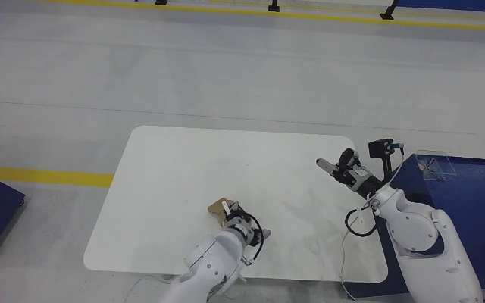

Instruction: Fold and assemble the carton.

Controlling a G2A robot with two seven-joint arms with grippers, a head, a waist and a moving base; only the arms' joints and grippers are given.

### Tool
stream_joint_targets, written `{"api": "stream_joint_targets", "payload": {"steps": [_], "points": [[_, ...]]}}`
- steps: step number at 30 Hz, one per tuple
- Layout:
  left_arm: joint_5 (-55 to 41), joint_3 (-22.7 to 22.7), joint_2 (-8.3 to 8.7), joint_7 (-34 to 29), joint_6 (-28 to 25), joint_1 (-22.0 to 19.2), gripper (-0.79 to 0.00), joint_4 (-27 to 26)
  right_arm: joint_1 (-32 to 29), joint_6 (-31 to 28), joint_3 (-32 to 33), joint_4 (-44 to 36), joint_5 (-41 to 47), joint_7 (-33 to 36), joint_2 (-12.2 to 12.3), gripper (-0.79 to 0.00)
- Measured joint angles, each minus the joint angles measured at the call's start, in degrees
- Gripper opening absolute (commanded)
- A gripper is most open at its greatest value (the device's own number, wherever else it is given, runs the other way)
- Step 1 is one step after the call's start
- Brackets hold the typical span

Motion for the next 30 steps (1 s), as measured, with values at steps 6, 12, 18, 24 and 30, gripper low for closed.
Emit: {"api": "stream_joint_targets", "payload": {"steps": [6, 12, 18, 24, 30], "points": [[11.92, -2.48, 2.3, -13.37, 8.5, 6.45, 0.0, -10.46, 0.0, 0.0, 0.0, 0.0, 0.0, 0.0, 0.0, 0.0], [26.71, -4.83, 4.56, -34.73, 11.48, 10.33, 0.0, -11.35, 0.0, 0.0, 0.0, 0.0, 0.0, 0.0, 0.0, 0.0], [29.31, -5.22, 4.96, -42.12, 11.14, 10.99, 0.0, -10.94, 0.0, 0.0, 0.0, 0.0, 0.0, 0.0, 0.0, 0.0], [29.29, -5.22, 4.96, -41.23, 11.15, 10.98, 0.0, -10.95, 0.0, 0.0, 0.0, 0.0, 0.0, 0.0, 0.0, 0.0], [29.29, -5.22, 4.96, -41.23, 11.15, 10.98, 0.0, -10.95, 0.0, 0.0, 0.0, 0.0, 0.0, 0.0, 0.0, 0.0]]}}
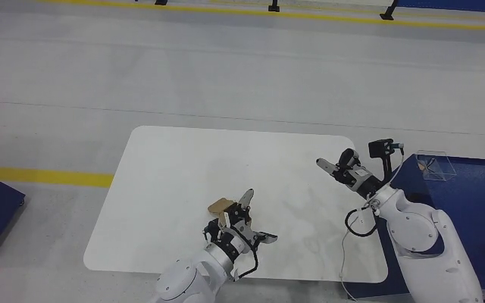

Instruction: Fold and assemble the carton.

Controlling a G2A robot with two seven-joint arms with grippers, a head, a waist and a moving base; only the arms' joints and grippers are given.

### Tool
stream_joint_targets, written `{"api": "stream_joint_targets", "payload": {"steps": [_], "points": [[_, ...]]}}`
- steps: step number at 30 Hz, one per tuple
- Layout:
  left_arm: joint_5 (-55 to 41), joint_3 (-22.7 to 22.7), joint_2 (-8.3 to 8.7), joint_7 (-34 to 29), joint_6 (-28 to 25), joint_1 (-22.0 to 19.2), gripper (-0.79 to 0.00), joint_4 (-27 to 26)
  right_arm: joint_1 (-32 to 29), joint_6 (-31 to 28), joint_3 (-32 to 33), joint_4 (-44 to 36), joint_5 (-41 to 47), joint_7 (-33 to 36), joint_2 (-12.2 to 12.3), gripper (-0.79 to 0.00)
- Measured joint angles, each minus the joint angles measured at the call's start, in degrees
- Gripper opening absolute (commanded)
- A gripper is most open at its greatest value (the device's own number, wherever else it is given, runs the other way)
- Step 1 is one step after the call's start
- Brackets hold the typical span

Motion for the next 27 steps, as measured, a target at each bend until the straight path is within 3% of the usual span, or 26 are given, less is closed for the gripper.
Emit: {"api": "stream_joint_targets", "payload": {"steps": [3, 7, 11, 14, 17, 20, 27], "points": [[0.0, 0.0, 0.0, 0.0, 0.0, 0.0, 0.0, 0.0, -0.03, 0.22, -0.22, 0.26, -0.2, 0.22, 0.02, 0.0], [5.05, -0.46, 0.45, 3.93, 1.25, 0.45, 0.0, -2.84, 3.98, 5.4, -4.9, 3.84, -5.92, 3.09, -0.32, 0.0], [19.36, -0.25, 1.17, 16.1, 15.45, 2.56, 0.0, -11.42, 7.35, 4.9, -11.28, 7.16, -8.69, 6.38, -0.89, 0.0], [19.76, -0.79, 0.82, 24.12, 28.6, 2.97, 0.0, -13.21, 9.33, 3.91, -16.02, 9.28, -11.6, 8.72, -1.38, 0.0], [17.21, -0.18, 0.03, 31.65, 38.36, 1.03, 0.0, -8.7, 11.14, 3.05, -20.52, 11.82, -13.85, 10.56, -1.97, 0.0], [14.45, 1.24, -0.79, 36.44, 39.17, -1.62, 0.0, -2.86, 13.47, 2.39, -24.71, 15.29, -12.56, 12.51, -2.85, 0.0], [14.48, 1.71, -3.07, 35.86, 39.01, -5.61, 0.0, 9.37, 18.71, 0.92, -32.71, 22.4, -10.93, 12.3, -5.09, 0.0]]}}
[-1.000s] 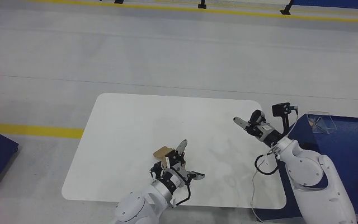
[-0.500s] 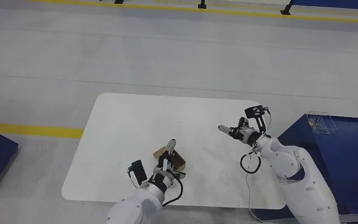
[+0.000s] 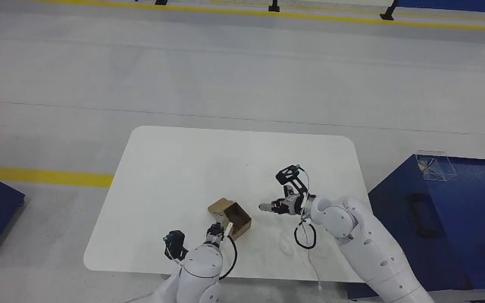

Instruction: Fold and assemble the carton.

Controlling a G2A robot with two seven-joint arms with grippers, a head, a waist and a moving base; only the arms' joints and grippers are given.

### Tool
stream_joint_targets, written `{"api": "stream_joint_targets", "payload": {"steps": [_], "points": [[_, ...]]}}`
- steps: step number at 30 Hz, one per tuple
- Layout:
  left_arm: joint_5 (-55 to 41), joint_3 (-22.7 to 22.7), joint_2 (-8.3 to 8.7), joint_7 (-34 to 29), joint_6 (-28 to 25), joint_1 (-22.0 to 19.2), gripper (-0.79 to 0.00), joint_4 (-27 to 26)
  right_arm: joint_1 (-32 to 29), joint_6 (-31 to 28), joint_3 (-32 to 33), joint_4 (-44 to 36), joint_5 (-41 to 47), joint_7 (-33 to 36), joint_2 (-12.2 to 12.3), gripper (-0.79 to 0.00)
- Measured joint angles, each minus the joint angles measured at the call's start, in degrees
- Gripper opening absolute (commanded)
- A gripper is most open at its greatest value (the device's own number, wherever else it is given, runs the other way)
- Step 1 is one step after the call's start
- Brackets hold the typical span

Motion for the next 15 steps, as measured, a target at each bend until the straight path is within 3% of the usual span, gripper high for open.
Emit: {"api": "stream_joint_targets", "payload": {"steps": [5, 15], "points": [[2.19, 0.27, -1.43, 0.02, 0.01, -0.62, 0.0, 3.67, 2.59, 0.77, -4.0, 2.75, -0.95, -1.32, -1.42, 0.0], [4.02, 1.99, -3.62, 0.01, 0.01, -1.29, 0.0, 5.56, 6.2, 1.87, -9.65, 6.2, -2.45, -2.04, -3.81, 0.0]]}}
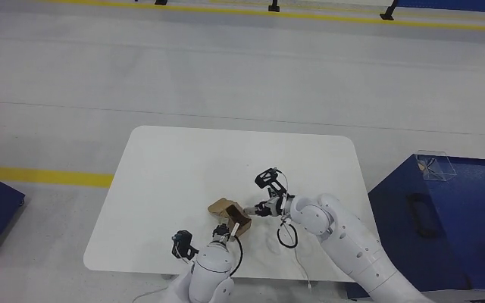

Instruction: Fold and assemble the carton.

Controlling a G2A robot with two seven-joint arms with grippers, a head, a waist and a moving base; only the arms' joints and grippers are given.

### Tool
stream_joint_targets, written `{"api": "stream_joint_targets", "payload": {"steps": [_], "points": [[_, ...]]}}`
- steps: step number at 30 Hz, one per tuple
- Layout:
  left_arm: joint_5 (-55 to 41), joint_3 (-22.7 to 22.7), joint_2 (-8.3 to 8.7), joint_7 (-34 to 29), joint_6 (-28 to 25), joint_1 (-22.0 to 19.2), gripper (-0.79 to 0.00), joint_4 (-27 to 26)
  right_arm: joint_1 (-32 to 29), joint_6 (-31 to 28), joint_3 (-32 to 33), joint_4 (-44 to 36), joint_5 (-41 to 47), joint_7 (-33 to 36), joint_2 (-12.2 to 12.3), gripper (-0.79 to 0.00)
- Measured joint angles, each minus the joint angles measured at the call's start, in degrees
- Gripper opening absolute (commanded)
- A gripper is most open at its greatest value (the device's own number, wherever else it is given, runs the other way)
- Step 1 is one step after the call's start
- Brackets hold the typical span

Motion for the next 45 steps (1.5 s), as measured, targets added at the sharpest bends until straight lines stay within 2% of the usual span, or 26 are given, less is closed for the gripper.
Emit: {"api": "stream_joint_targets", "payload": {"steps": [13, 20, 25, 31, 36, 45], "points": [[0.02, 0.46, -2.0, 0.0, 0.0, -3.06, 0.0, 6.93, 2.12, 1.01, -3.05, 3.15, -0.8, -0.32, -2.02, 0.0], [1.12, -0.26, -2.06, 0.0, 0.0, -1.04, 0.0, 3.89, 1.15, 1.05, -2.5, 1.35, -1.71, -0.8, -2.12, 0.0], [1.53, 0.11, -2.14, 0.0, 0.0, -2.04, 0.0, 7.25, 1.33, 1.87, -3.02, 2.11, -2.27, -0.16, -2.58, 0.0], [1.57, 0.3, -2.22, 0.0, 0.0, -1.5, 0.0, 5.07, 1.07, 1.59, -2.09, 1.51, -1.96, -0.28, -2.67, 0.0], [1.7, 0.72, -2.35, 0.0, 0.0, -2.47, 0.0, 6.75, 1.1, 1.68, -2.01, 2.02, -1.99, 0.2, -2.93, 0.0], [2.34, 0.52, -2.57, 0.0, 0.0, -1.66, 0.0, 5.42, 1.24, 0.75, -0.64, 3.02, -0.83, 0.48, -3.1, 0.0]]}}
